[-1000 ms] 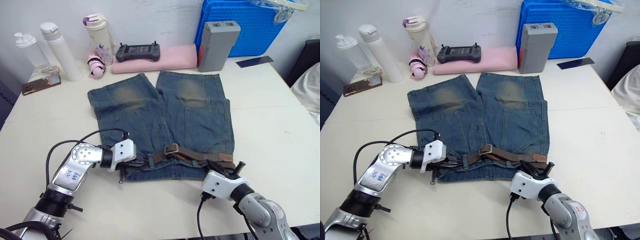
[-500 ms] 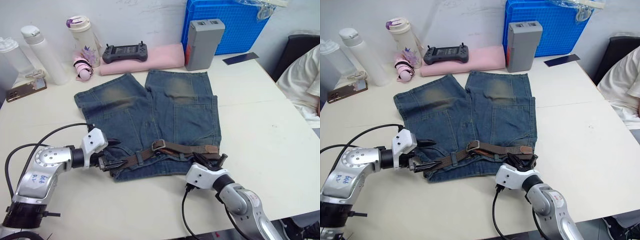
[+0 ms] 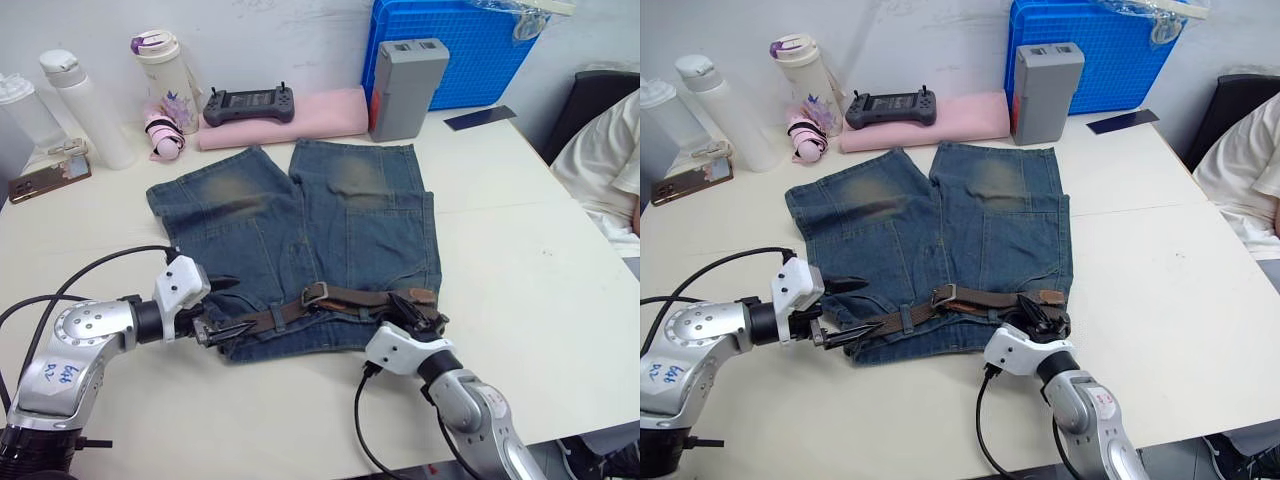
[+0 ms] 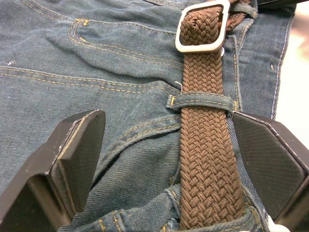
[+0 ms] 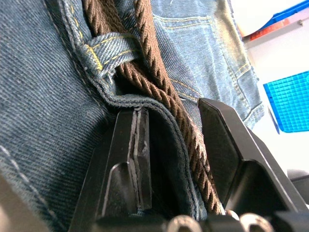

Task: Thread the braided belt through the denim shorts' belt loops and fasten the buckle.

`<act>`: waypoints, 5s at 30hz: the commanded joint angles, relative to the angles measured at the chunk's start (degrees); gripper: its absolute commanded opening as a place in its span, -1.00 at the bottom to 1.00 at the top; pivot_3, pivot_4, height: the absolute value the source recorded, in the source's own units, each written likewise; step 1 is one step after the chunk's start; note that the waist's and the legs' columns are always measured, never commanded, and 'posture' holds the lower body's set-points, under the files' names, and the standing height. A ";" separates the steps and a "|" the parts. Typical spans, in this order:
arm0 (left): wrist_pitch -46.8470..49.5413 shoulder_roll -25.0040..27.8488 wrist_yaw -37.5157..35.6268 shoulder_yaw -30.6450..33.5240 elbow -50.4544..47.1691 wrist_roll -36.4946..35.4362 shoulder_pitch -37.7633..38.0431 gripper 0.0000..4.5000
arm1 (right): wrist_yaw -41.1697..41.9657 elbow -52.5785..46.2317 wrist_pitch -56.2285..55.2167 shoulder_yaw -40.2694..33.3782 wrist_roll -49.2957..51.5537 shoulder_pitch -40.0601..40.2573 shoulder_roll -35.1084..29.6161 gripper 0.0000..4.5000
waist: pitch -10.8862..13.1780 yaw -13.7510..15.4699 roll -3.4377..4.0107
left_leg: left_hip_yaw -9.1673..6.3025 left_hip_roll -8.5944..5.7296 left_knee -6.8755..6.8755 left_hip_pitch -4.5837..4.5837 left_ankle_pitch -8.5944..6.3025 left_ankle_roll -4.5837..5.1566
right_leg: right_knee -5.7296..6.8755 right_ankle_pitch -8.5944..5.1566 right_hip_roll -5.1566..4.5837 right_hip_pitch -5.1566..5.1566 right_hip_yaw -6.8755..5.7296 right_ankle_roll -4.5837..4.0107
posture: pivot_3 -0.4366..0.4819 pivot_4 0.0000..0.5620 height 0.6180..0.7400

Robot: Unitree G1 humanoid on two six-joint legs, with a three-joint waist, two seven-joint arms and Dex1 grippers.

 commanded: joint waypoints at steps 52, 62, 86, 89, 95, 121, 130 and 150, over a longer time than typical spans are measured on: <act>-5.91 3.63 -2.33 -3.08 -3.38 2.93 -0.59 1.00 | -4.54 -4.63 0.06 -4.37 -5.95 12.50 4.42 -0.99 | 0.05 0.90 -0.01 | 0.07 -0.29 -0.02 -0.38 -0.01 0.03 | 0.17 0.00 0.00 -0.56 -0.06 0.01 | -0.05 -0.47 1.00; -20.76 2.55 5.22 -4.44 -7.21 16.30 3.91 1.00 | -3.80 -2.49 -0.01 -4.24 -4.70 10.10 4.16 -0.99 | 0.03 1.03 -0.06 | 0.10 -0.31 -0.03 -0.38 -0.01 0.03 | 0.13 0.00 0.03 -0.56 -0.04 0.01 | -0.05 -0.47 1.00; -25.78 -2.26 21.68 -3.40 -5.29 37.60 15.46 -0.99 | -0.75 2.17 -1.98 -5.02 0.20 3.65 0.95 -1.00 | 0.01 0.01 -0.08 | 0.17 -0.13 -0.01 -0.24 -0.01 0.03 | 0.20 0.00 0.00 -0.55 0.07 0.01 | -0.05 -0.47 1.00; -23.39 -3.75 25.53 -0.45 -0.97 38.52 16.61 -0.99 | -0.83 1.71 -1.45 -5.29 0.13 4.44 1.07 -1.00 | 0.01 0.02 -0.08 | 0.17 -0.11 -0.01 -0.23 -0.01 0.03 | 0.21 0.00 0.01 -0.55 0.07 0.01 | -0.05 -0.47 1.00; -18.37 -10.47 33.63 8.10 6.81 34.18 19.96 -0.99 | -1.05 0.65 0.30 -6.39 -0.05 5.80 1.44 -1.00 | 0.00 -0.04 -0.05 | 0.17 -0.07 -0.02 -0.18 -0.01 0.02 | 0.24 0.00 0.03 -0.55 0.11 0.00 | -0.05 -0.47 1.00; -37.53 -9.95 24.74 -1.26 10.28 26.74 28.02 -0.53 | 1.52 2.10 1.58 -12.48 3.44 4.05 -1.37 -0.03 | -1.10 1.49 0.36 | 0.10 -0.32 -0.82 0.83 -0.14 0.01 | -0.16 -0.03 -0.01 -0.03 0.57 -0.04 | -0.05 -0.47 1.00; -26.08 -3.59 11.90 4.70 -0.50 5.96 28.00 0.98 | 24.46 -8.63 8.32 -21.46 30.46 6.47 -8.03 1.00 | -1.25 1.42 0.43 | -0.35 -0.18 -0.90 0.93 -0.15 0.04 | -0.50 -0.03 -0.05 0.44 0.57 -0.04 | -0.05 -0.47 1.00; 1.23 4.36 9.36 18.74 -6.65 -22.43 10.36 0.98 | 31.22 -6.32 36.41 -45.79 77.20 -20.29 -16.69 1.00 | 0.52 1.41 0.54 | -0.83 -0.02 -0.84 0.34 -0.16 0.00 | -0.61 0.00 -0.10 0.23 0.05 -0.09 | -0.05 -0.47 1.00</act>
